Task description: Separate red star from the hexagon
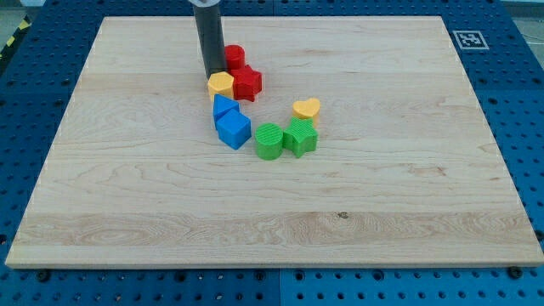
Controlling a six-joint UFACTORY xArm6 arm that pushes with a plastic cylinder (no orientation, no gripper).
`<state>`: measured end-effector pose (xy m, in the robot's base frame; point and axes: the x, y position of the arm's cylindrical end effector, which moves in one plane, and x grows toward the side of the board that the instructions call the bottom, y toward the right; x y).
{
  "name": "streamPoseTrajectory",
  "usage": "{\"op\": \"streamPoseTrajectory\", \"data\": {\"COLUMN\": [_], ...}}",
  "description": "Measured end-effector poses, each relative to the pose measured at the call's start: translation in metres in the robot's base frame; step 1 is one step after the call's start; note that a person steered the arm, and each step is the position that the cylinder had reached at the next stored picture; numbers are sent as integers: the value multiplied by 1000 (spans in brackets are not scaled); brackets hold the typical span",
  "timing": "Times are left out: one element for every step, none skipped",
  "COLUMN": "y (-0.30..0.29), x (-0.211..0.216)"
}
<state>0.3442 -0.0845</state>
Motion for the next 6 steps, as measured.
{"op": "streamPoseTrajectory", "data": {"y": [4, 1, 10, 30, 54, 57], "x": [6, 0, -3, -4, -4, -10]}}
